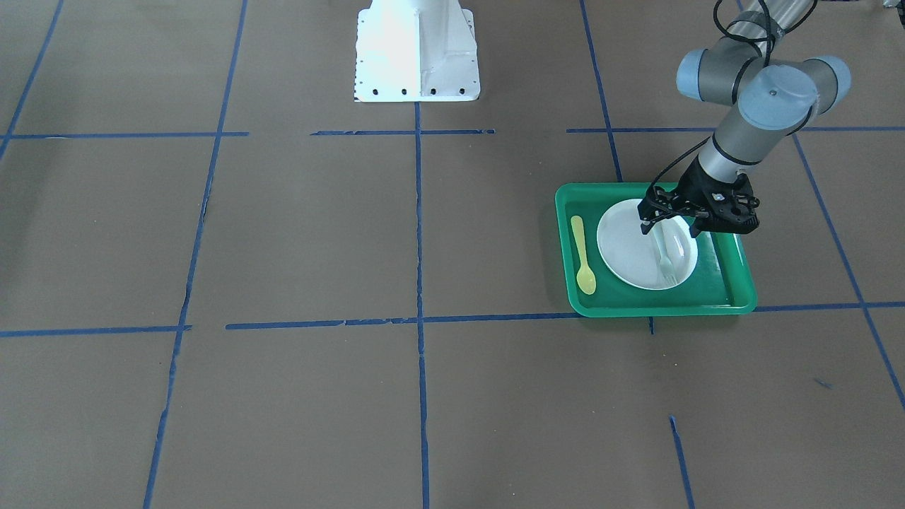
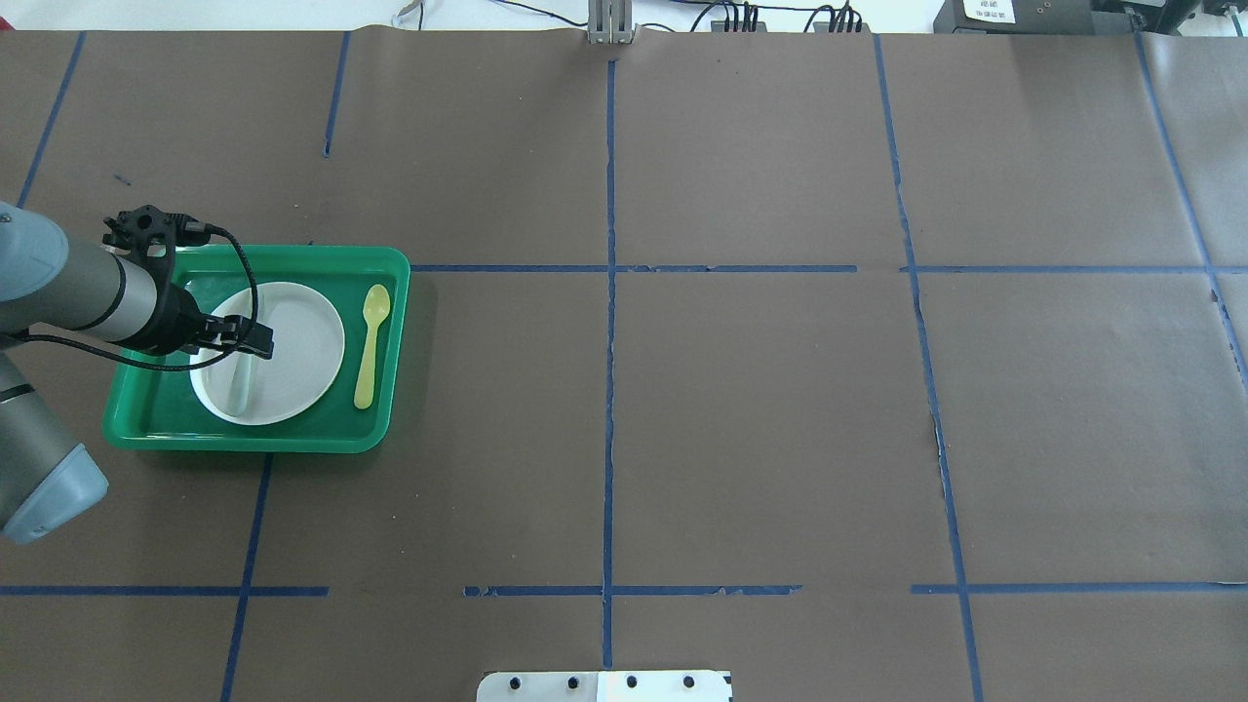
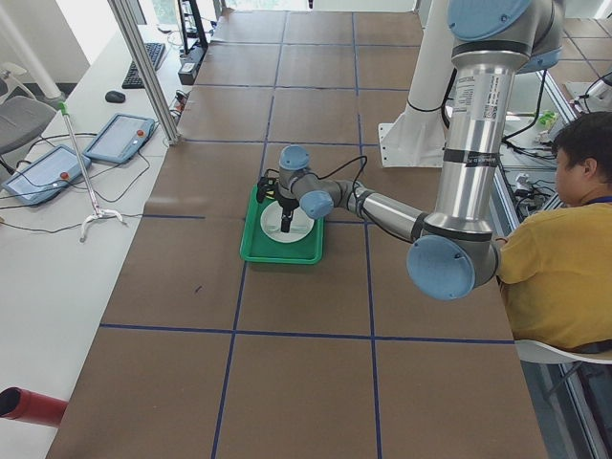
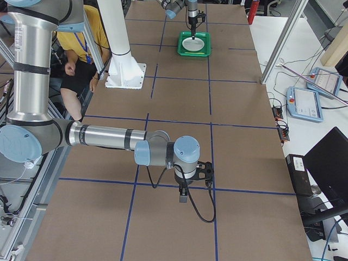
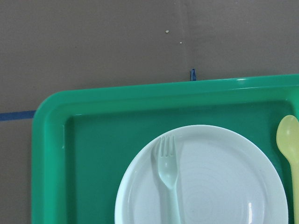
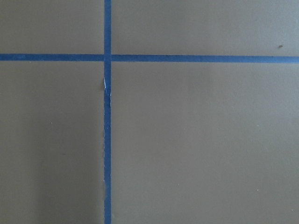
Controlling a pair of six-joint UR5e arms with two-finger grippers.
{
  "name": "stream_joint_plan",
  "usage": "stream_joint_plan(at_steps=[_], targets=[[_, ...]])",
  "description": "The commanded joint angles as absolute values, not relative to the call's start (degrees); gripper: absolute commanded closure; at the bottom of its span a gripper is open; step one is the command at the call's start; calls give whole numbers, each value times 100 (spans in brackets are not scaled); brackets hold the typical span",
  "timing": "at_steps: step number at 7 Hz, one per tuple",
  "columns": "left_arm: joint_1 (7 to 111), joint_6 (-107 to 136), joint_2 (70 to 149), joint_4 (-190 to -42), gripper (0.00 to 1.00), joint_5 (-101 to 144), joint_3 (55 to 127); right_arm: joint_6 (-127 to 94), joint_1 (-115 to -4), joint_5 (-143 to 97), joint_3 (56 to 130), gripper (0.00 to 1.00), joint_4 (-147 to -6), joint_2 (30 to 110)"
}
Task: Place fork
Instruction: 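Move the left gripper over the pale green fork on the white plate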
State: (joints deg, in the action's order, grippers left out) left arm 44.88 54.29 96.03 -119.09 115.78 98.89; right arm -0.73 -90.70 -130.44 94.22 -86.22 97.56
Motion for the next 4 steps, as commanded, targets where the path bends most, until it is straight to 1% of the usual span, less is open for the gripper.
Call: stream_joint_plan(at_steps=[1, 2, 4], targets=[[4333, 5502, 9598, -11909, 15, 11479, 9818, -79, -9070, -13043, 9422, 0, -8622, 9756], [4333, 5493, 9589, -11900, 24, 11487, 9774, -79, -9070, -13043, 9422, 0, -8622, 9756], [4272, 5493, 9589, -11883, 29, 11479, 9738, -70, -9070, -13052, 9422, 0, -8613, 9756]])
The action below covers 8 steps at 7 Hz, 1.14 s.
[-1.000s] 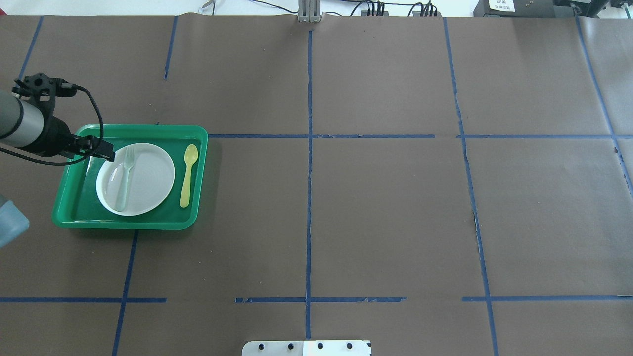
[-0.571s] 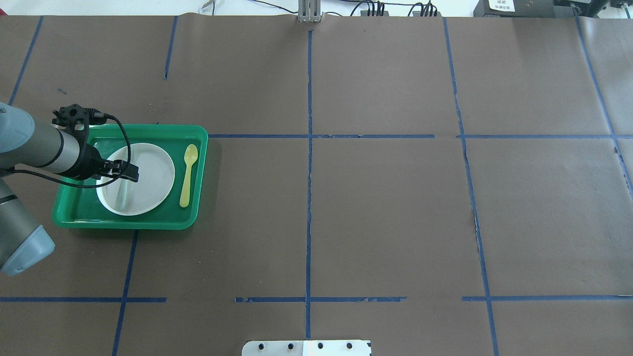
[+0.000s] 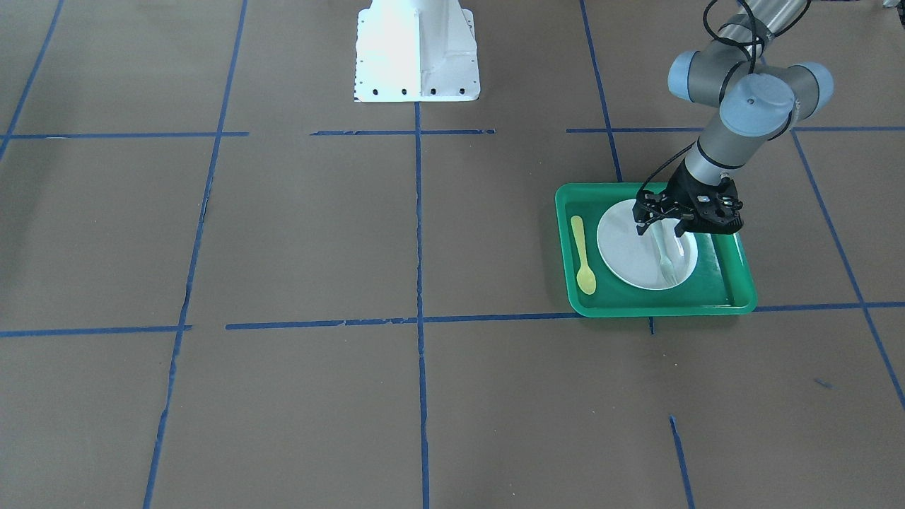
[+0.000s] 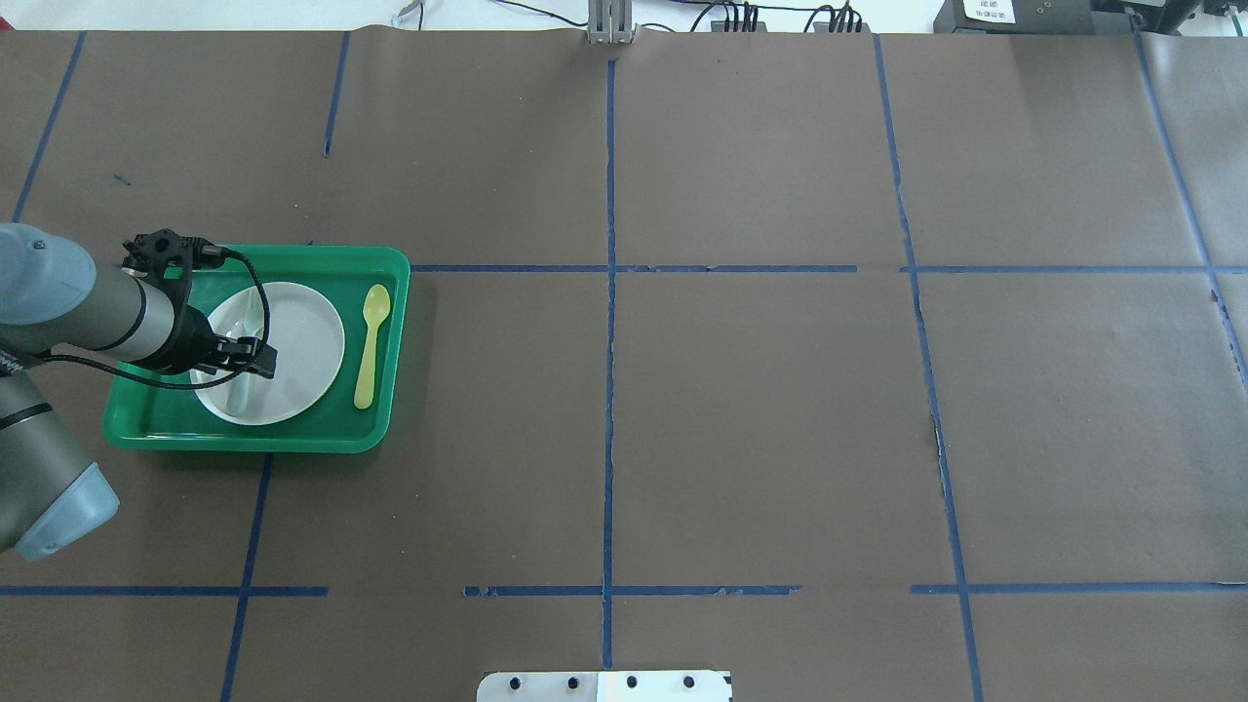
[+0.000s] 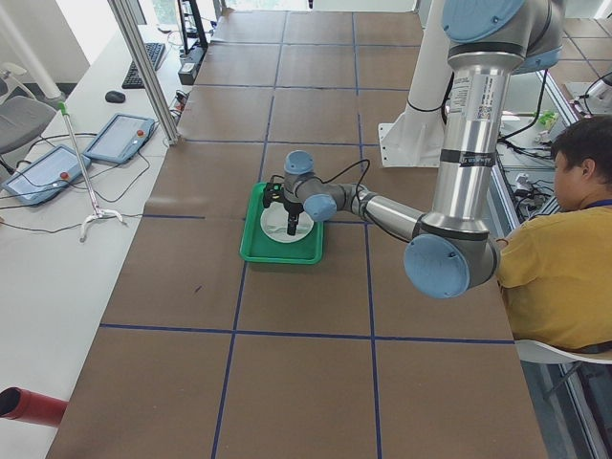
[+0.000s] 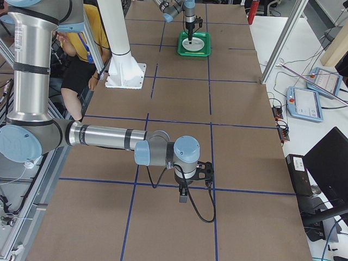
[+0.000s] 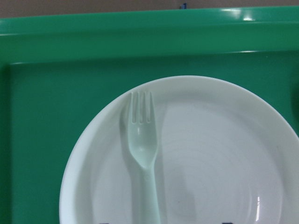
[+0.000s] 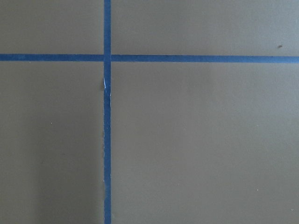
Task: Place fork
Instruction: 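Lower the left gripper and close it on the fork handle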
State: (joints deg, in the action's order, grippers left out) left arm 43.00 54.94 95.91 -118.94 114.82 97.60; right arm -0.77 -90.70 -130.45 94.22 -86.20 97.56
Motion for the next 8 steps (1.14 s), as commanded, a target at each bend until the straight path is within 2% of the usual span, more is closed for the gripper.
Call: stream_joint_plan(at_steps=[1, 3, 5, 6, 7, 8], targets=[[4271, 5493, 9589, -11883, 30, 11479, 9747, -79, -9070, -13043, 9422, 0, -8622, 9756], [4271, 5502, 9571, -11874, 41, 11487, 9747, -70, -9070, -13052, 9422, 0, -8613, 9756], [4271, 5511, 9536, -11874, 41, 11496, 9747, -79, -9070, -13043, 9422, 0, -8622, 9756], [4271, 5511, 9536, -11865, 67, 11496, 9747, -79, -9070, -13052, 9422, 0, -8622, 9756], [4271, 5519, 9536, -11857, 100, 11540, 9782, -79, -9070, -13043, 9422, 0, -8613, 9756], [4271, 5520, 9545, -11709, 100, 11540, 9817, -70, -9070, -13052, 9422, 0, -8613, 9756]])
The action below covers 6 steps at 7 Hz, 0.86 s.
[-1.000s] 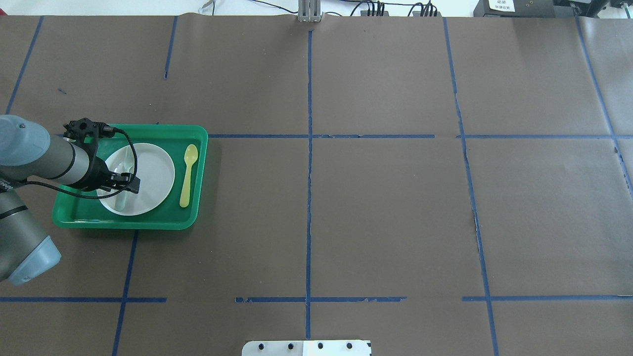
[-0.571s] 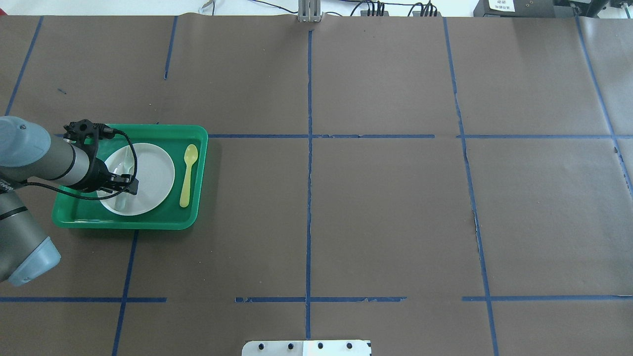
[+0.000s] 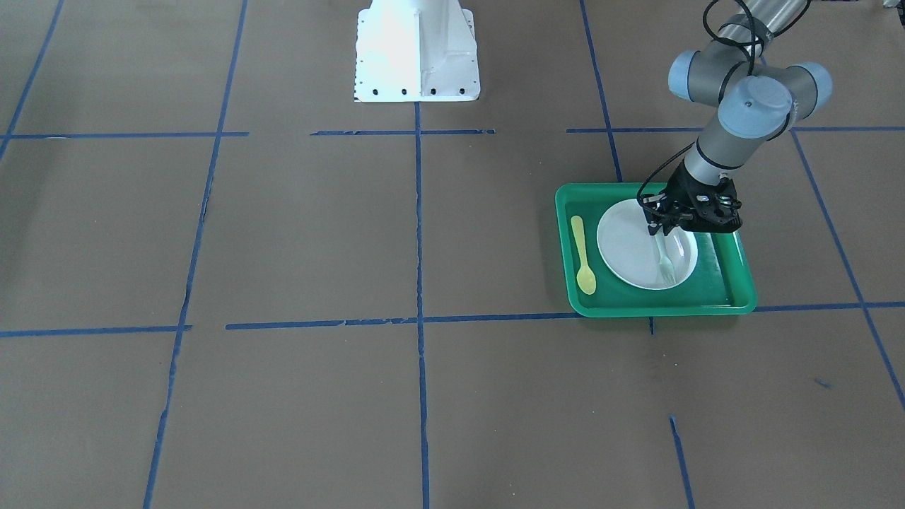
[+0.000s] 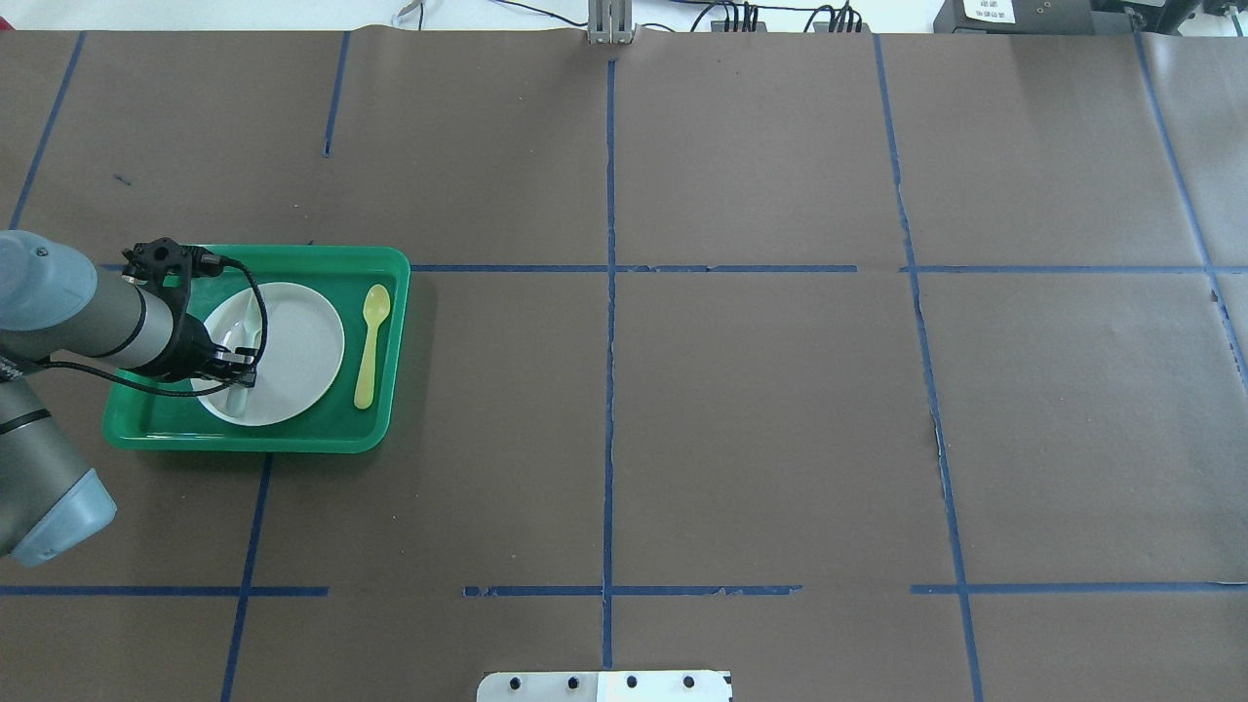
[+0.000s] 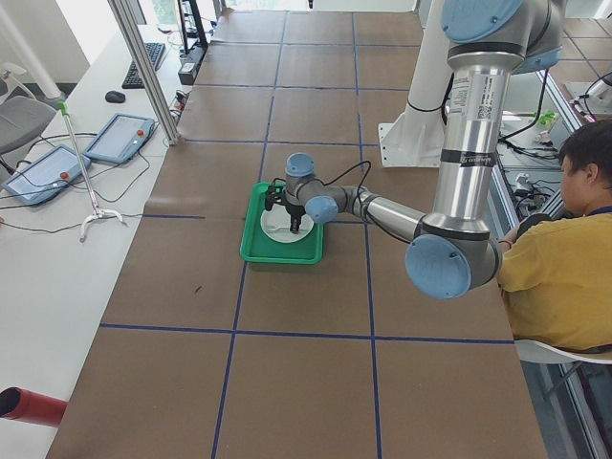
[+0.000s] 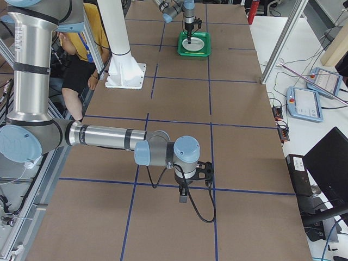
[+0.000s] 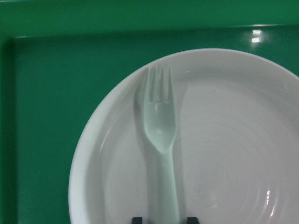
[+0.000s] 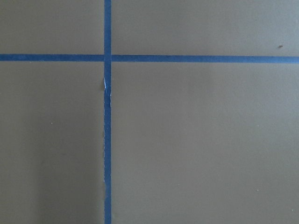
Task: Place fork
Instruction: 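Lower the left gripper and close it on the fork handle, then lift the fork and carry it off the plate toward the tray edge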
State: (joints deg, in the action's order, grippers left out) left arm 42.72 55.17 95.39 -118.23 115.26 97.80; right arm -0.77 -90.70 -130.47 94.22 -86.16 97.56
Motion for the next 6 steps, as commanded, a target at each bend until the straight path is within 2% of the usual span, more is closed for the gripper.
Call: stream_joint_plan(at_steps=[1, 3, 6], targets=[[4280, 5511, 9588, -11594, 100, 11549, 9878, -79, -9070, -13052, 9422, 0, -8613, 9756], [4350, 5502, 9589, -11575, 100, 11976, 10115, -79, -9070, -13052, 9422, 0, -8622, 9756], [5253, 5397, 9405, -11593, 100, 12760, 10204, -79, -9070, -13043, 9422, 0, -8613, 9756]])
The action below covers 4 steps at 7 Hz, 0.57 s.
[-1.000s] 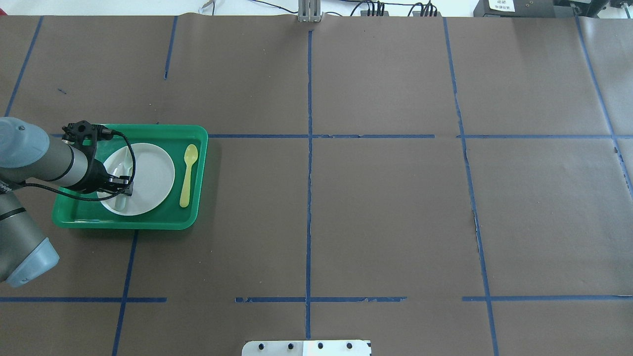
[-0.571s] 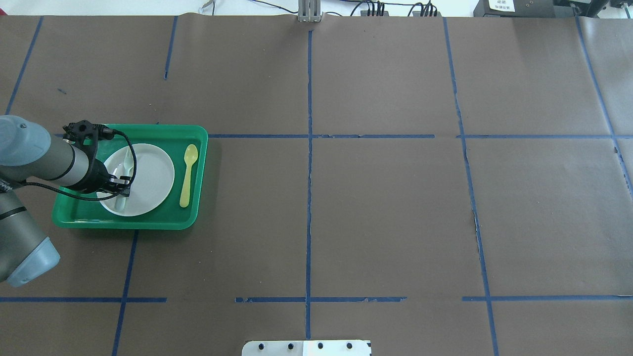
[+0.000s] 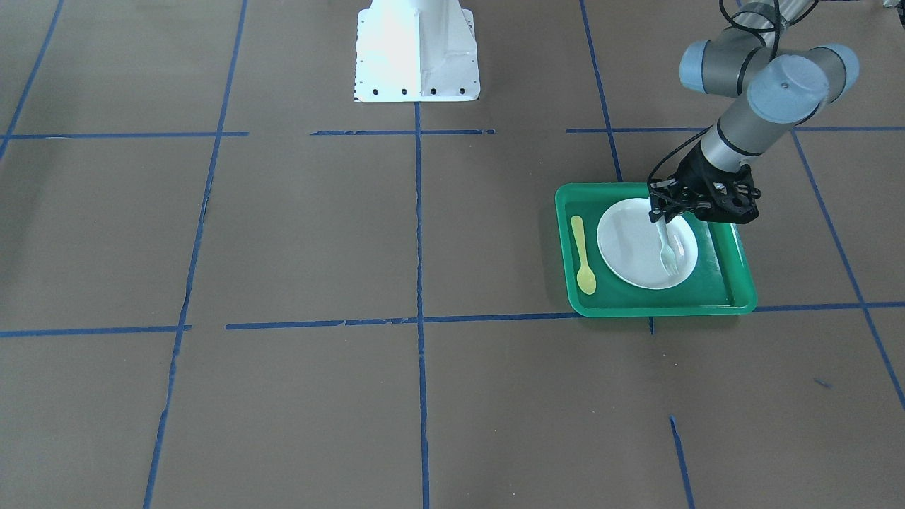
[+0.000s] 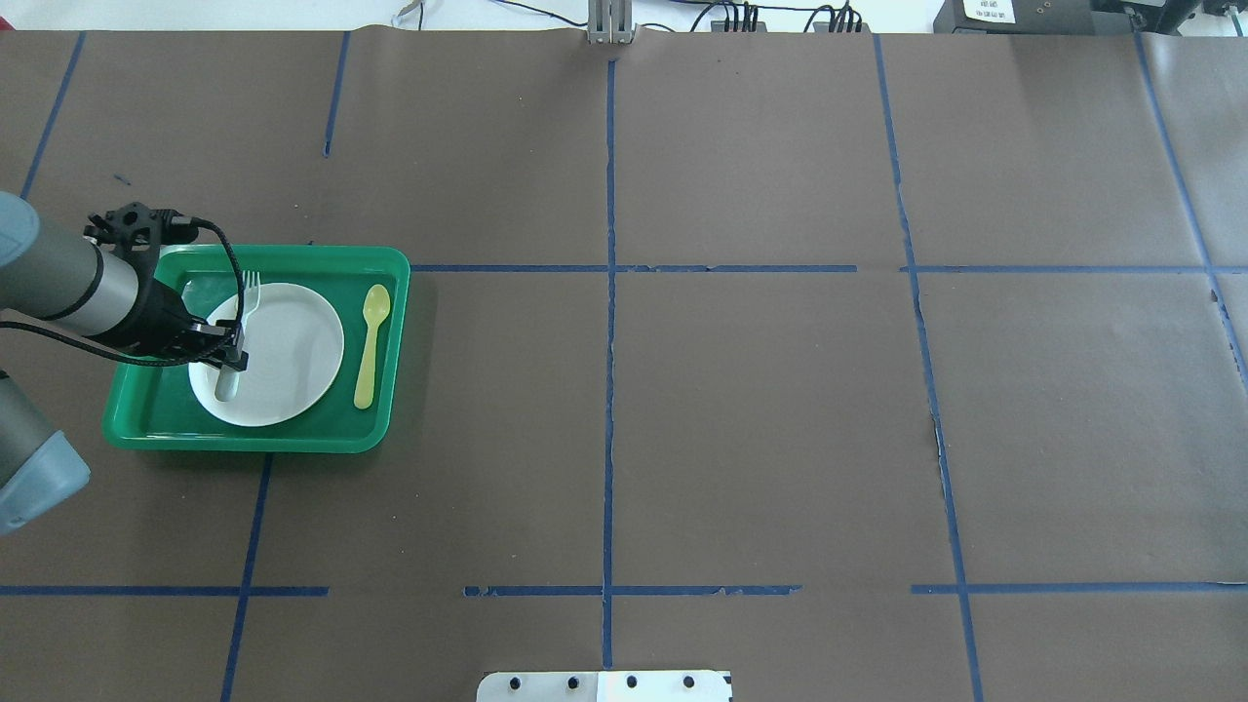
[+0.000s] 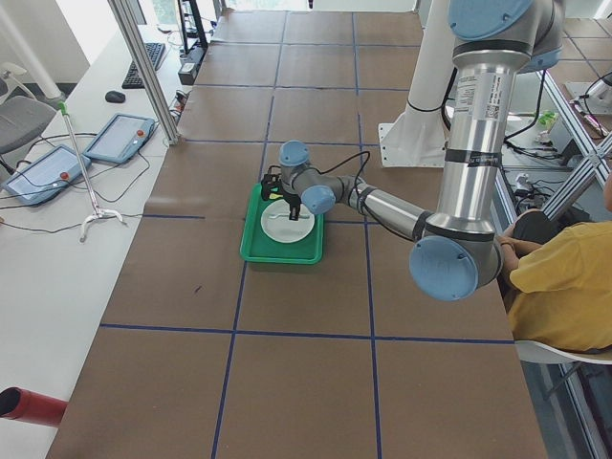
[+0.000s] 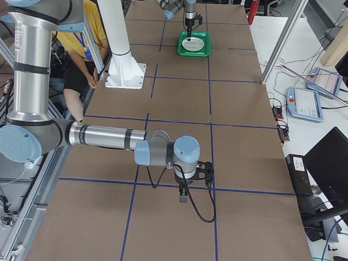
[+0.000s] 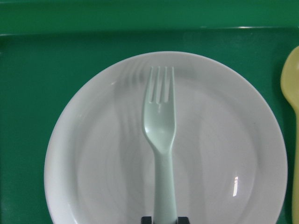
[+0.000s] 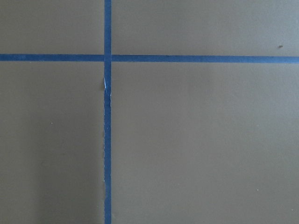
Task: Place fork
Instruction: 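Lift the fork and carry it off the plate toward the tray edge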
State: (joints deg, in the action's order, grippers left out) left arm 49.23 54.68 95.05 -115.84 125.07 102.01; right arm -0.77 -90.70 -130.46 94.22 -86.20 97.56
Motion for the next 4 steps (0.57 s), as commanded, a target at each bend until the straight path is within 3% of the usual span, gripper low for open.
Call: stream_joint_plan(at_steps=[1, 4], targets=[[5386, 5388, 9396, -11593, 100, 12857, 10134, -79, -9070, -13043, 9422, 0, -8622, 9756], [5370, 5074, 9264, -11968, 100, 12762, 9634, -79, -9070, -13043, 9422, 0, -8622, 9756]])
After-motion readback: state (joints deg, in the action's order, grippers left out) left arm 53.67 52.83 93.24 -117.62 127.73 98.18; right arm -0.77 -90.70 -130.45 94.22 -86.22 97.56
